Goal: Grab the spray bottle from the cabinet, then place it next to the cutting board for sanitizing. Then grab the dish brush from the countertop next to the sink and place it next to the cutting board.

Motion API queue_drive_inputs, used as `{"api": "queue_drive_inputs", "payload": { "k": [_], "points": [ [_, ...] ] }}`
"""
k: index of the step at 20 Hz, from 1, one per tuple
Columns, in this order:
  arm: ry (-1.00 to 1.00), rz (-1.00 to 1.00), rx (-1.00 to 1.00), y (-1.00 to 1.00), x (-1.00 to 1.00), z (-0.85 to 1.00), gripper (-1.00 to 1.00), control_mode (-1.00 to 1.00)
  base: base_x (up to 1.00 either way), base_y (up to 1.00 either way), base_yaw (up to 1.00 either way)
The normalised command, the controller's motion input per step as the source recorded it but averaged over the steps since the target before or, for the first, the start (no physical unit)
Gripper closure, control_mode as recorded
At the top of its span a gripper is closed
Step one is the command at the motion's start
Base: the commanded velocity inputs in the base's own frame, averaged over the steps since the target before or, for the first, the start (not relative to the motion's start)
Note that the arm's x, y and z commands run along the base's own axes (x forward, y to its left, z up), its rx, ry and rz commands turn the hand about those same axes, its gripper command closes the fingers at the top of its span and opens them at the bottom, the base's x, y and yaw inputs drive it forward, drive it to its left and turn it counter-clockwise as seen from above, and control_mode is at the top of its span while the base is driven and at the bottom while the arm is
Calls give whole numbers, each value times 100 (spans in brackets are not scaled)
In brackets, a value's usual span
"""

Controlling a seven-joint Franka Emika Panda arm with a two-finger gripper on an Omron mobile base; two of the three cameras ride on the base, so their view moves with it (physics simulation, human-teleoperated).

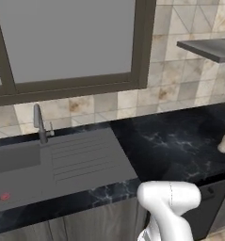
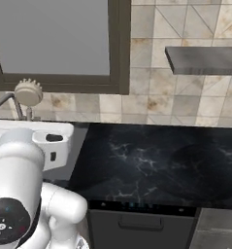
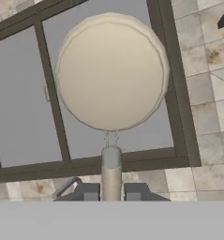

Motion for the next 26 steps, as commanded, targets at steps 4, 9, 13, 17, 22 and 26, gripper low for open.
{"api": "queue_drive_inputs", "payload": {
  "k": [4,9,13,17,22,26],
  "points": [
    [0,0,0,0,0,0,100,100,-72,65,4],
    [0,0,0,0,0,0,100,100,-79,86,16],
    [0,0,0,0,0,0,100,100,-14,98,63],
    [0,0,0,0,0,0,100,100,0,46,88],
    [0,0,0,0,0,0,100,100,0,3,100],
    [0,0,0,0,0,0,100,100,0,0,100]
  ]
}}
